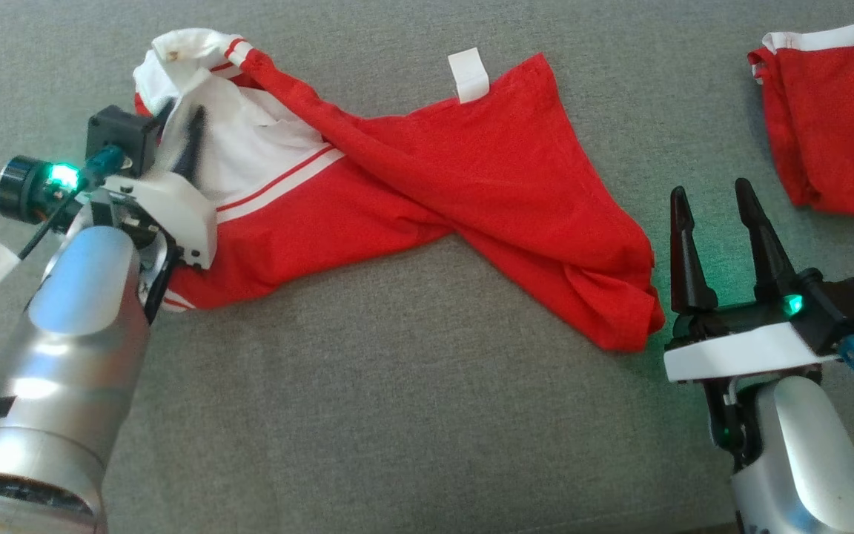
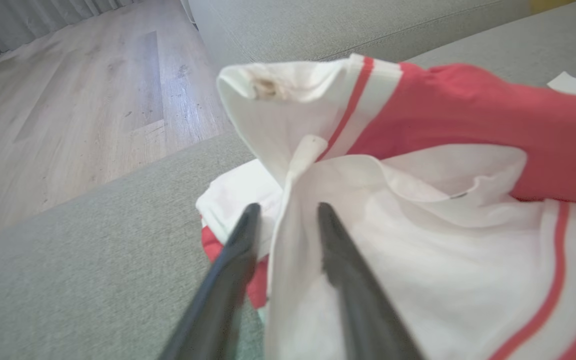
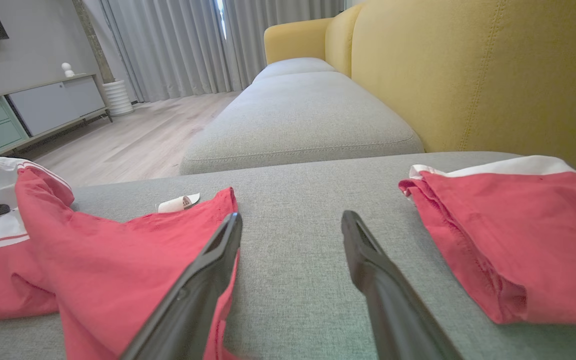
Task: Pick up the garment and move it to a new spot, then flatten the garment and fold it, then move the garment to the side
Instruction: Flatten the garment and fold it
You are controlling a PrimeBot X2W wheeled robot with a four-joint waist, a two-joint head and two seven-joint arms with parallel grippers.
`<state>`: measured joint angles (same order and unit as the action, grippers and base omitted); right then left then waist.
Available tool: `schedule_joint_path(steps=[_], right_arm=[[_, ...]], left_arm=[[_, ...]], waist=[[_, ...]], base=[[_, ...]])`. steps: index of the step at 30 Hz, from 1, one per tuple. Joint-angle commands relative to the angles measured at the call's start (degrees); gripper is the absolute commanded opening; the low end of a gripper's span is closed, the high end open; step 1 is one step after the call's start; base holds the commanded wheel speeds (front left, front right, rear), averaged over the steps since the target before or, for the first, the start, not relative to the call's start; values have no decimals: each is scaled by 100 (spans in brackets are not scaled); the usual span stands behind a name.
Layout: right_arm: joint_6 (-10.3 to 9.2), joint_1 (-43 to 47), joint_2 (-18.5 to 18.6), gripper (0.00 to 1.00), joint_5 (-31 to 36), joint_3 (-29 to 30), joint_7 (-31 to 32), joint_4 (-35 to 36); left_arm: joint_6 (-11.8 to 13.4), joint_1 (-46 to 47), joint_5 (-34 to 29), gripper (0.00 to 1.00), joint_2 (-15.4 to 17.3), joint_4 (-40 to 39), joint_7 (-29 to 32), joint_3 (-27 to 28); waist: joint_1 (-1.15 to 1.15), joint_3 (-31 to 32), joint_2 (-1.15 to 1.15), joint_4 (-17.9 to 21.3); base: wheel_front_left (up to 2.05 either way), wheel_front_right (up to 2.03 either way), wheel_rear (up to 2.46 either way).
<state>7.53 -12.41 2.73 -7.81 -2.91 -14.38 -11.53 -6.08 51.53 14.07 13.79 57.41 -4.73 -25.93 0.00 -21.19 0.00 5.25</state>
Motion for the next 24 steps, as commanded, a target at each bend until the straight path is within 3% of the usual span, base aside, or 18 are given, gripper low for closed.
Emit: schedule_joint_path(steps=[1, 15, 24], right_arm=[[-4, -103, 15, 100, 24, -83, -62, 187], [-4, -6, 15, 100, 24, -32, -62, -6], [-4, 100, 15, 100, -70, -79, -62, -134]], left_arm=[[-30, 248, 18, 0, 178, -72, -67, 108], [-133, -72, 137, 0, 32, 26, -644, -400], [-139, -424, 370, 0, 370, -637, -713, -973]], waist=[[0, 2, 0, -4], [0, 569, 0, -265], [0, 1047, 0, -480]], base=[[0, 0, 0], [0, 0, 0], [0, 0, 0]])
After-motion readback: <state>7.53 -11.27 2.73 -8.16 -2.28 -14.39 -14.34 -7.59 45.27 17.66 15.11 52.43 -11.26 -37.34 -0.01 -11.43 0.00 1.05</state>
